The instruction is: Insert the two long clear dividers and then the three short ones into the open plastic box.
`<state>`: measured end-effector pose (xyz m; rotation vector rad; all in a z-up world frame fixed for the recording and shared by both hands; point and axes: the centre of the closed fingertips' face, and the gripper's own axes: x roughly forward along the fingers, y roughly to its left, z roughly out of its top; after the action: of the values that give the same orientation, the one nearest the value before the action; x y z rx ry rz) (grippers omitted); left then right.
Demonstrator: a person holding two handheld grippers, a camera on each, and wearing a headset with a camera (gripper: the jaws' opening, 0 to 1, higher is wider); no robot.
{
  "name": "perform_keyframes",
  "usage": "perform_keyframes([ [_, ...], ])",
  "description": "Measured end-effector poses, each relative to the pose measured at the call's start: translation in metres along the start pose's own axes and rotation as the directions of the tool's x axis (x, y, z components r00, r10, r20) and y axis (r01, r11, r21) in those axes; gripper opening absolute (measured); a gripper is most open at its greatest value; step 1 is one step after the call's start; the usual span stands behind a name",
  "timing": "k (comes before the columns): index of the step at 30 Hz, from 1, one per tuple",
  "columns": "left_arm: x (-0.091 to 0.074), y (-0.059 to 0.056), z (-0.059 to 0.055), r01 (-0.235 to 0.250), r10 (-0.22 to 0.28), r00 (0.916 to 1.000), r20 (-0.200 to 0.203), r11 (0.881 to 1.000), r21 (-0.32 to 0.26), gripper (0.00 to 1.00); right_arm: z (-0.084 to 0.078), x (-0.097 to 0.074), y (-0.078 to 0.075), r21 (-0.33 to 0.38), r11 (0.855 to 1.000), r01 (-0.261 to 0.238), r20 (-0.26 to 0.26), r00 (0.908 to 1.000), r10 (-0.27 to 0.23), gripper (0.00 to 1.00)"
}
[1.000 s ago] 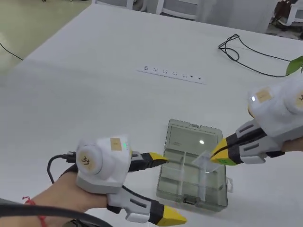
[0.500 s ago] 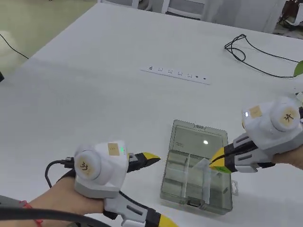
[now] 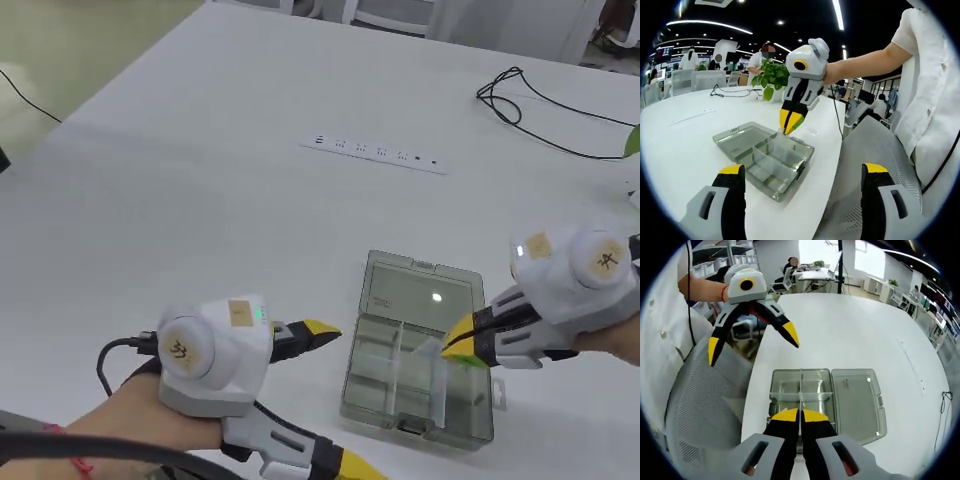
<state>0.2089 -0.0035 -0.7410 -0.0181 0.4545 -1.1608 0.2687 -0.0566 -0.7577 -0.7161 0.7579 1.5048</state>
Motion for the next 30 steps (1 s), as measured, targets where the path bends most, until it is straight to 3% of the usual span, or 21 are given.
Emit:
perform_keyframes([
  [5,0.001,0.000,-0.001,0.002,-0.002,1.0000,0.000,1.000,0.000,0.99,0.001,0.004,-0.001,-0.039,0.999,0.003,0.003,1.0000,-0.003,0.02],
  [20,0.001,0.001,-0.002,0.002,-0.002,1.0000,-0.001,1.000,-0.005,0.99,0.003,0.013,-0.004,-0.028,1.000,-0.001,0.012,0.9999,0.002,0.02],
  [30,0.000,0.003,-0.001,0.001,-0.001,1.0000,0.000,1.000,-0.004,0.99,-0.001,0.024,-0.004,-0.024,1.000,-0.019,-0.010,0.9998,0.019,0.02],
])
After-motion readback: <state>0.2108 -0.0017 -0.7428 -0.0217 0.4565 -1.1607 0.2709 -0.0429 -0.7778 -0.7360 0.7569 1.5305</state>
